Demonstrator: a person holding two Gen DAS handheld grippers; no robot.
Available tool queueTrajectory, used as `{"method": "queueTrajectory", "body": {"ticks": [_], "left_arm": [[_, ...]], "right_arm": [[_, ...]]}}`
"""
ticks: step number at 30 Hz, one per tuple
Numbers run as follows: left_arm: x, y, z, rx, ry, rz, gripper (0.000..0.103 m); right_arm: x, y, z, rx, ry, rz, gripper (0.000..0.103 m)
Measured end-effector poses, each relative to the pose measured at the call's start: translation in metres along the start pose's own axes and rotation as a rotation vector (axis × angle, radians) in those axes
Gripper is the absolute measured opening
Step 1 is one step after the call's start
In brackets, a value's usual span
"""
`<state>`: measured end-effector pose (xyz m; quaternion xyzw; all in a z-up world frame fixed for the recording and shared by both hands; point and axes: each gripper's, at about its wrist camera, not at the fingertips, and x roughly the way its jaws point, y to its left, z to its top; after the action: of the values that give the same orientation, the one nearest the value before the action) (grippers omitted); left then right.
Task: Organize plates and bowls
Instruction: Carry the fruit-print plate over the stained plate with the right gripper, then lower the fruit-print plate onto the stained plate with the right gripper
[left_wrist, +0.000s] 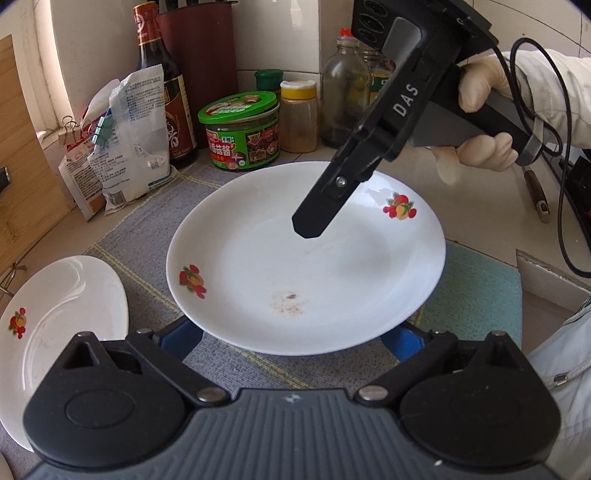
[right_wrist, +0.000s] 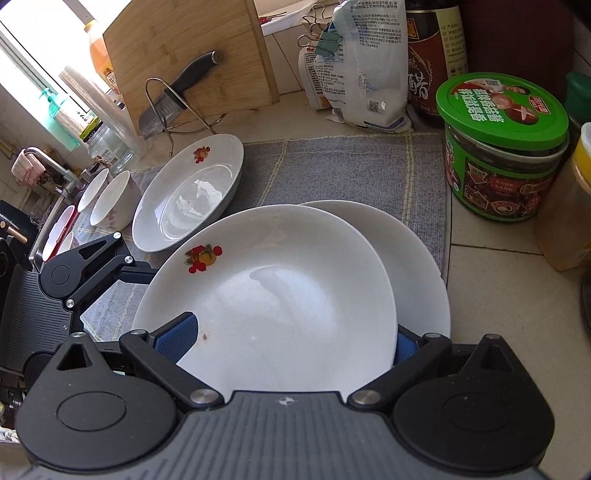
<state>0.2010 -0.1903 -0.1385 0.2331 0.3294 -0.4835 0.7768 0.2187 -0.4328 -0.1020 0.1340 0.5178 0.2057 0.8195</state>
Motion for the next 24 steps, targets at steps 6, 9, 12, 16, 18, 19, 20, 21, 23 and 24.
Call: {"method": "queueTrajectory", "body": {"ticks": [6,9,12,16,18,19,20,21,23,24], "left_arm": [[0.003,0.001,0.001,0.018,0.007,-0.001,0.101],[0.003,0.001,0.000,0.025,0.007,-0.001,0.101],[0.004,0.001,0.001,0.032,0.010,0.003,0.101],[0.004,0.002,0.001,0.033,0.010,0.000,0.101],[0.005,0.002,0.001,0.036,0.010,0.003,0.101],[0.005,0.002,0.001,0.038,0.009,0.004,0.101],[0.006,0.002,0.002,0.037,0.009,0.001,0.100],[0.006,0.002,0.002,0.037,0.010,0.002,0.100],[0.007,0.002,0.003,0.037,0.015,0.003,0.100],[0.008,0.002,0.003,0.035,0.018,0.004,0.100]], "right_arm": [[-0.003,0.000,-0.003,0.006,-0.002,-0.006,0.103],[-0.004,0.000,-0.004,0.007,0.000,-0.009,0.103],[-0.005,0.001,-0.006,0.011,0.001,-0.016,0.103],[-0.006,-0.001,-0.009,0.022,0.003,-0.019,0.103],[-0.007,-0.001,-0.011,0.029,0.001,-0.022,0.103],[-0.008,-0.001,-0.011,0.032,0.001,-0.023,0.103],[-0.008,-0.001,-0.012,0.035,0.000,-0.024,0.103],[-0.009,-0.001,-0.013,0.038,0.000,-0.025,0.103],[-0.009,-0.001,-0.014,0.039,0.002,-0.028,0.103],[-0.010,-0.001,-0.016,0.038,0.003,-0.032,0.103]]}}
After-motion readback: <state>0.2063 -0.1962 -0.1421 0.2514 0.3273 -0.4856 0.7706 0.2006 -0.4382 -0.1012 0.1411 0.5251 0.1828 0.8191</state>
